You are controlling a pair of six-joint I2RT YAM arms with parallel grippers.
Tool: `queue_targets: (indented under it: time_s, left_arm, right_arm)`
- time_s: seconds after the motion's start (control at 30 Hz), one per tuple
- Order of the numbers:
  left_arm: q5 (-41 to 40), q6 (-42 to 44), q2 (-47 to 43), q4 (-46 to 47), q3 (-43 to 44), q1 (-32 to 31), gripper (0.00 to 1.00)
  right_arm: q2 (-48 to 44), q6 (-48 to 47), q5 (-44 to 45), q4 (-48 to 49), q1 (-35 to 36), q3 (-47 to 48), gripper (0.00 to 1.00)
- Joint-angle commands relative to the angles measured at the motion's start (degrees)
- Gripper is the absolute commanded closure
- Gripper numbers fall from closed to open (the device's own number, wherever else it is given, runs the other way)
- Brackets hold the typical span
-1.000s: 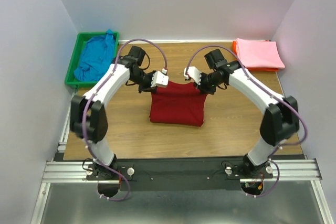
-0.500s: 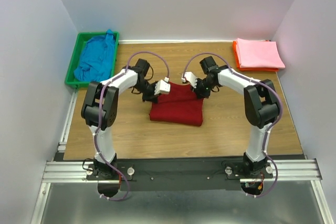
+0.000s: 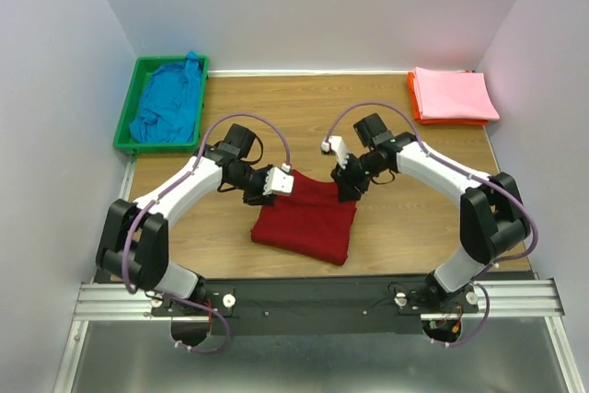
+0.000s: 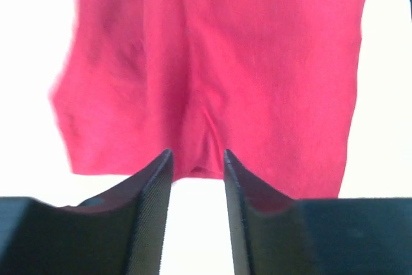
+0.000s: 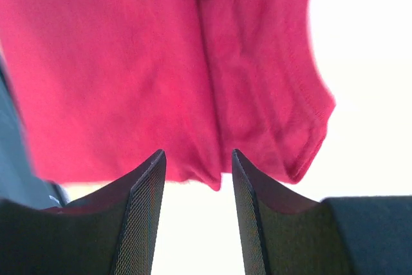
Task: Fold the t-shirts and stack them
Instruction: Fold the tshirt
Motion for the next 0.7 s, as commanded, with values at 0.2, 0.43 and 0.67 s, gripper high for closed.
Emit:
queue_targets:
  time_s: [0.2, 0.43, 0.67]
  left_arm:
    - [2.3, -5.21, 4.17, 11.42, 4.37, -8.3, 0.47]
    - [1.6, -3.9, 13.3, 12.39, 10.43, -9.97, 0.46]
    - [1.6, -2.05, 18.06, 10.72, 11.23, -11.29, 0.47]
  right_arm:
    - [14.91, 19.9, -12.9, 0.57, -4.8, 15.15, 0.63]
    - [23.45, 22.55, -16.67, 1.01, -4.8, 21.3, 0.66]
    - [29.08, 22.2, -18.08, 1.1, -4.72, 24.38, 0.66]
